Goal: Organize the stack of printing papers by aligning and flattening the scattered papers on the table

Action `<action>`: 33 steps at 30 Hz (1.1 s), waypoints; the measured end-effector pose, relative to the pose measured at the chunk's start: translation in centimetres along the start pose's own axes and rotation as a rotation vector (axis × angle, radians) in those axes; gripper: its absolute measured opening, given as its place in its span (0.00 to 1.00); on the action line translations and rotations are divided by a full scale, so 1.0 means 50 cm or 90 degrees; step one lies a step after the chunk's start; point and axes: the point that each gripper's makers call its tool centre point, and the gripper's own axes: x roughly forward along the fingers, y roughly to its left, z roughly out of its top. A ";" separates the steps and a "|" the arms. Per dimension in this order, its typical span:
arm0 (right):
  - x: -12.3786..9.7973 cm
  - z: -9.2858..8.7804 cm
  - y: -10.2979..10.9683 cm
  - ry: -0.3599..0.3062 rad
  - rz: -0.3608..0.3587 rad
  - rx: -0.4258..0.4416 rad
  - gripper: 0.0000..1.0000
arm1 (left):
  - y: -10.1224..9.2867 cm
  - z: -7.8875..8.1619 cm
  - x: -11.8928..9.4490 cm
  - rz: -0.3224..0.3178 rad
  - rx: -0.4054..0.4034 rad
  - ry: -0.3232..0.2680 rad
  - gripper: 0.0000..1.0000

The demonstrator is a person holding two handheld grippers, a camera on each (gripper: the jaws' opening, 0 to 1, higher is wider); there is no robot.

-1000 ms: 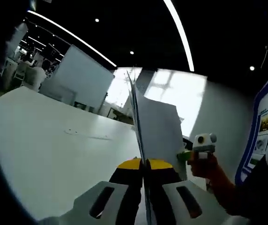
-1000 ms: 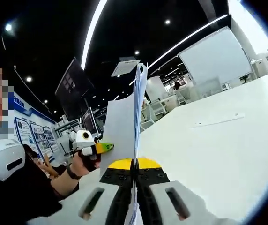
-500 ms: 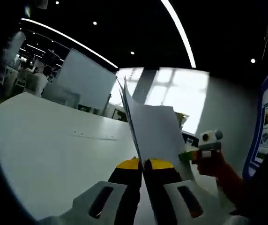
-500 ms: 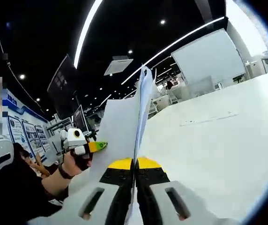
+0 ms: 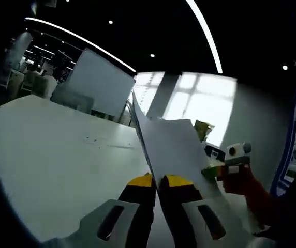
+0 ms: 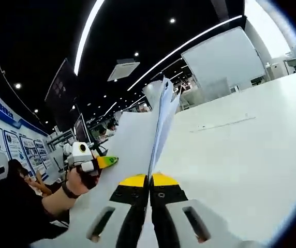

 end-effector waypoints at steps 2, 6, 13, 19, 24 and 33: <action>0.001 -0.002 -0.004 0.000 -0.002 0.003 0.00 | 0.002 -0.003 0.002 0.002 -0.001 0.002 0.10; 0.006 -0.009 -0.013 0.002 -0.008 0.007 0.00 | 0.006 -0.011 0.004 0.010 0.005 0.009 0.10; 0.010 -0.019 -0.025 0.004 -0.016 0.020 0.00 | 0.015 -0.024 0.008 0.024 0.013 0.015 0.10; 0.010 -0.023 -0.025 0.008 -0.019 0.023 0.00 | 0.020 -0.035 0.010 0.025 -0.005 0.015 0.11; 0.015 -0.032 -0.035 0.014 -0.035 0.018 0.00 | 0.026 -0.043 0.012 0.039 -0.006 0.022 0.11; 0.033 -0.051 -0.052 0.039 -0.073 -0.019 0.00 | 0.050 -0.059 0.012 0.069 0.027 0.048 0.11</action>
